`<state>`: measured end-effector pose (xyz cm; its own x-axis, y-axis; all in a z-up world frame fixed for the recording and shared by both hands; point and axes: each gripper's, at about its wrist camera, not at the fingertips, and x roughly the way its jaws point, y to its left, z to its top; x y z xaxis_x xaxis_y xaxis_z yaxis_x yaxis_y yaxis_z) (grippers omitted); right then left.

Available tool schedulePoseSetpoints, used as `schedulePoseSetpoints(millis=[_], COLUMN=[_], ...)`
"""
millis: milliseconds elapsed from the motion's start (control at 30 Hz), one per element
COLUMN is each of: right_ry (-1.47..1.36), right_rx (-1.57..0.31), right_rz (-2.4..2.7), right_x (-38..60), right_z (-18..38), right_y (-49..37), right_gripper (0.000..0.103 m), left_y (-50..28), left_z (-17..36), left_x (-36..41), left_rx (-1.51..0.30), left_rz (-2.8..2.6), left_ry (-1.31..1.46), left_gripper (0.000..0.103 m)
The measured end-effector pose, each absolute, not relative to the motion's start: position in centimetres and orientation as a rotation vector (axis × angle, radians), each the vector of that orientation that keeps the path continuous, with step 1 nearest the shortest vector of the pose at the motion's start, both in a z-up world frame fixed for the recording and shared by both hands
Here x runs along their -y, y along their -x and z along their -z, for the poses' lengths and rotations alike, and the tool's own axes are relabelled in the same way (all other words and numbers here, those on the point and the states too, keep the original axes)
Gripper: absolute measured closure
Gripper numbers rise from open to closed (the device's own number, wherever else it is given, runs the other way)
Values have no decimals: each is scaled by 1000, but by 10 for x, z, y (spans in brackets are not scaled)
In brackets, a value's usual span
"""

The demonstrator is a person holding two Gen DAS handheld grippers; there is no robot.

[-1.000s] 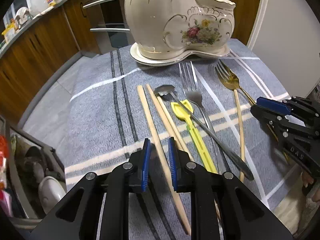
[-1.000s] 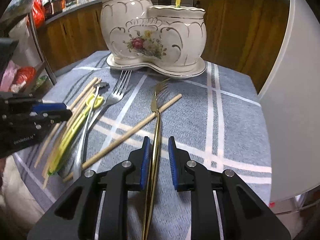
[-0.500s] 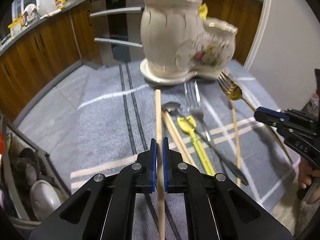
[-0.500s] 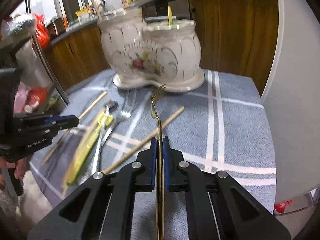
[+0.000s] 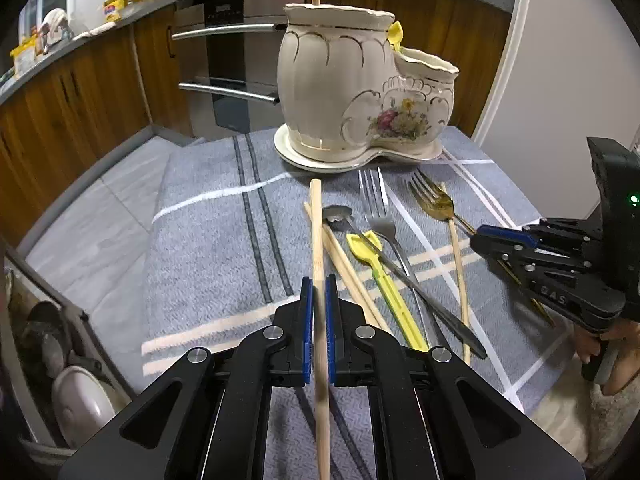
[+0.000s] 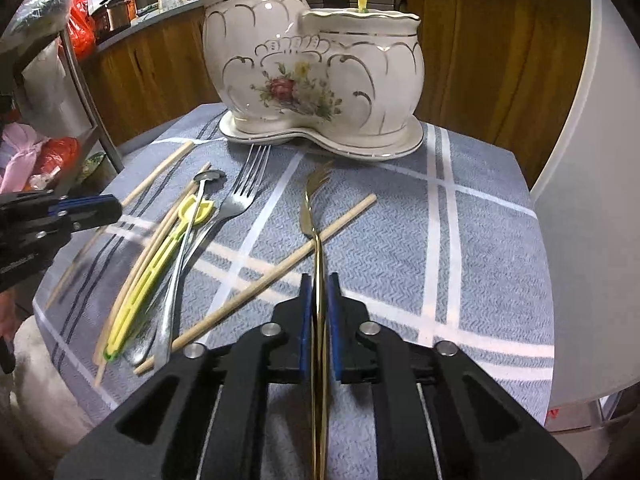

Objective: Organize utensils
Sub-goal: 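Drop the chopstick into the tall holder while the right tool drops the gold fork into the short one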

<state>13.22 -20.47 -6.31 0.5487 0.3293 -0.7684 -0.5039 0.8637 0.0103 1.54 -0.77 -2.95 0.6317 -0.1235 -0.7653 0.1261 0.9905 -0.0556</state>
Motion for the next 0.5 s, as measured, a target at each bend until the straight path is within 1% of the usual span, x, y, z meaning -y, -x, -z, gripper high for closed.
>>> schedulePoseSetpoints(millis=[100, 167, 233, 300, 433, 500], right_ry=[222, 238, 225, 225, 195, 154], right_rx=[-861, -858, -864, -859, -790, -718], right_rz=[-490, -497, -521, -515, -520, -532], right_x=[200, 196, 195, 197, 210, 220], right_z=[63, 63, 64, 63, 45, 27], right_y=[-140, -143, -144, -143, -132, -123], right_gripper=[89, 89, 98, 98, 98, 98], left_y=[-17, -17, -18, -16, -8, -3], left_z=[28, 28, 27, 25, 13, 3], left_x=[7, 6, 6, 5, 3, 1], left_rx=[-869, -865, -855, -836, -759, -707], left_rz=[149, 152, 159, 171, 217, 239], left_ry=[-1, 3, 8, 15, 37, 46], left_gripper=[97, 97, 97, 97, 97, 97])
